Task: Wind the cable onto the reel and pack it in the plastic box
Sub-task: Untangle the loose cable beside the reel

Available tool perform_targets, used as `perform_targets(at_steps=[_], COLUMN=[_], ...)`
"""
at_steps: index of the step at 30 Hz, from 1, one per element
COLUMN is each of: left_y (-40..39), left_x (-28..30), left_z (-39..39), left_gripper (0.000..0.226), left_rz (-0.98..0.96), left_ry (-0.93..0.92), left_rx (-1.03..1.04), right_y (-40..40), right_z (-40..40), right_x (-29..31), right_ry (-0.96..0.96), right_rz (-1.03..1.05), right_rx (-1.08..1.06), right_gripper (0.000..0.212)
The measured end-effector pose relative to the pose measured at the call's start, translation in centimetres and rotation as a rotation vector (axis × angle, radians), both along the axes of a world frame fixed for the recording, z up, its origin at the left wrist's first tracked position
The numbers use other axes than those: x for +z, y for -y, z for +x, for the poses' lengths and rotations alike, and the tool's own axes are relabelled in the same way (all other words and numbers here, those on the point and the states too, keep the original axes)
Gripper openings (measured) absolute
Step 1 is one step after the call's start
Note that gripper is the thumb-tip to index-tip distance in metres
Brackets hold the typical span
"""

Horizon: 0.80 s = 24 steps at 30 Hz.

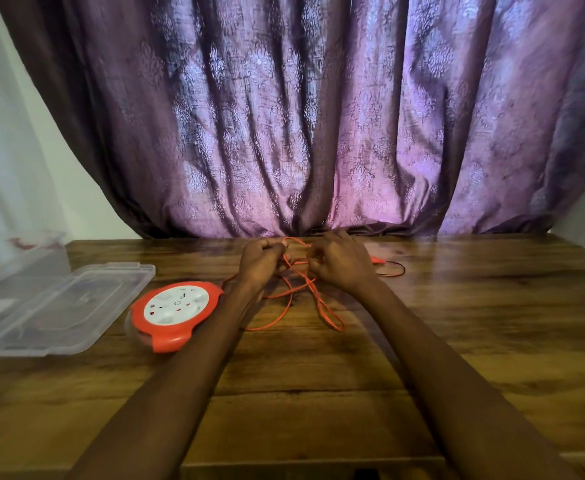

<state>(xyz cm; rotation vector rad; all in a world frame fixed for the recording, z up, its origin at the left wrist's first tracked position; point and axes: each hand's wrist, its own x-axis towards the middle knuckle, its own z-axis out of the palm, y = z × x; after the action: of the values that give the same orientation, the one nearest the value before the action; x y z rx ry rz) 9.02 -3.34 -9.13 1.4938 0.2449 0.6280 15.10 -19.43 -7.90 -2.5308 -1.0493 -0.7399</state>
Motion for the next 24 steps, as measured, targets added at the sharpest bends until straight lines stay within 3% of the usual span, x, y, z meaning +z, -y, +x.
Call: perform_targets(at_steps=[2, 6, 8, 12, 13, 16, 19, 21, 24], left_y=[-0.4, -1.4, -1.5, -1.5, -1.6, -2.0, -1.6, -0.8, 0.4], left_x=[-0.4, -1.1, -1.2, -1.1, -1.2, -1.5, -1.3, -1.0, -0.2], left_z=[0.3, 1.0, 1.0, 0.7, 0.6, 0.4, 0.7, 1.0, 1.1], left_gripper=[0.021, 0.031, 0.030, 0.014, 0.010, 0.041, 0.039, 0.039, 0.039], left_rz=[0.057, 0.156, 0.178, 0.222, 0.320, 0.686, 0.991, 0.971, 0.743], left_ry=[-0.034, -0.131, -0.153, -0.169, -0.172, -0.077, 0.003, 0.029, 0.080], left_rx=[0.066, 0.161, 0.191, 0.236, 0.264, 0.297, 0.187, 0.094, 0.031], right_y=[0.3, 1.0, 1.8, 3.0, 3.2, 3.4, 2.9, 2.5, 2.3], right_z=[0.2, 0.6, 0.8, 0.9, 1.0, 1.2, 1.3, 1.4, 1.7], right_x=[0.3, 1.1, 1.5, 2.1, 2.1, 2.1, 2.0, 2.0, 1.8], right_ry=[-0.131, -0.646, -0.703, -0.801, -0.836, -0.961, -1.083, -1.131, -1.133], right_rz=[0.200, 0.730, 0.853, 0.991, 1.021, 1.020, 0.985, 0.967, 0.902], right_rx=[0.016, 0.271, 0.321, 0.301, 0.288, 0.308, 0.385, 0.438, 0.453], right_gripper=[0.018, 0.022, 0.028, 0.024, 0.023, 0.019, 0.018, 0.023, 0.026])
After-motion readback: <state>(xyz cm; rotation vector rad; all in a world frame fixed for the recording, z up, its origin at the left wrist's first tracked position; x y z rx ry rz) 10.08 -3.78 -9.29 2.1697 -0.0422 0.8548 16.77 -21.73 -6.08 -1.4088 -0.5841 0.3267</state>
